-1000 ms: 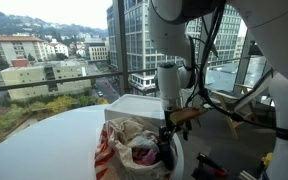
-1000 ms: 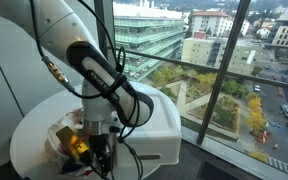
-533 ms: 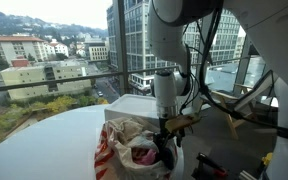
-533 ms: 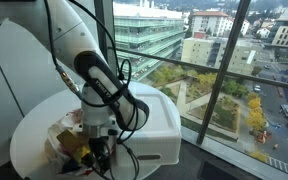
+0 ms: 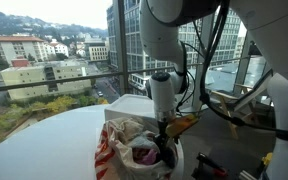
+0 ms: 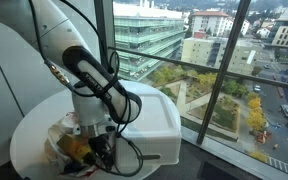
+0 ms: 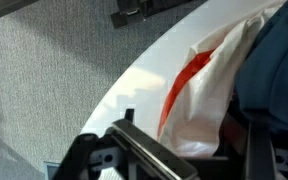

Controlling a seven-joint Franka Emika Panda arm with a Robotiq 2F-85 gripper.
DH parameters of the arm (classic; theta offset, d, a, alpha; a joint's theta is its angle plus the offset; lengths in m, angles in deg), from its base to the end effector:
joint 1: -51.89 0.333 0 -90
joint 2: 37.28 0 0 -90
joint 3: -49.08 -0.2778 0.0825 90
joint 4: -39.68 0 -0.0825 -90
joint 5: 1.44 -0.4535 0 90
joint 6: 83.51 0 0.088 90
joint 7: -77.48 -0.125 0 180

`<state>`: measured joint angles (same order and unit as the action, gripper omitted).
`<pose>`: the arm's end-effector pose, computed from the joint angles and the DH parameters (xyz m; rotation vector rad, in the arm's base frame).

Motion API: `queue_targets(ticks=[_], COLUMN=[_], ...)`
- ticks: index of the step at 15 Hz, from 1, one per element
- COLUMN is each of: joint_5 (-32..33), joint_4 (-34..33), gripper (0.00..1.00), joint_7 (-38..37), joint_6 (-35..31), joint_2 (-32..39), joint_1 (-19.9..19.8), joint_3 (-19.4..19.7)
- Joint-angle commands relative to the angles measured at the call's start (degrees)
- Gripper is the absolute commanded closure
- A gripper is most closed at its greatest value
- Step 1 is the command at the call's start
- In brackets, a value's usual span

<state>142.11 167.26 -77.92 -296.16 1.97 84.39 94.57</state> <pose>0.3702 -0.0905 0.0417 2.9719 -0.3863 -0.1096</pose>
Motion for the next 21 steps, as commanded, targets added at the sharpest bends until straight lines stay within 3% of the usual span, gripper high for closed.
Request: queue_targets(ticks=[1, 7, 9, 15, 21], joint_5=[0.34, -0.57, -0.67, -1.41, -1.38], joint_4=[1.71, 4.04, 4.84, 6.66, 9.24], gripper=[0.42, 0.89, 0.99, 1.0, 1.0], joint_7=[-2.46, -2.31, -2.3, -2.28, -0.37], joint_6=[1.65, 1.91, 1.05, -0.36, -5.32], joint_2=[1.11, 3.09, 4.64, 6.73, 3.33], joint_1=[8.76, 18.33, 22.1, 33.76, 44.98], joint_3=[5.97, 13.68, 17.52, 29.38, 42.59])
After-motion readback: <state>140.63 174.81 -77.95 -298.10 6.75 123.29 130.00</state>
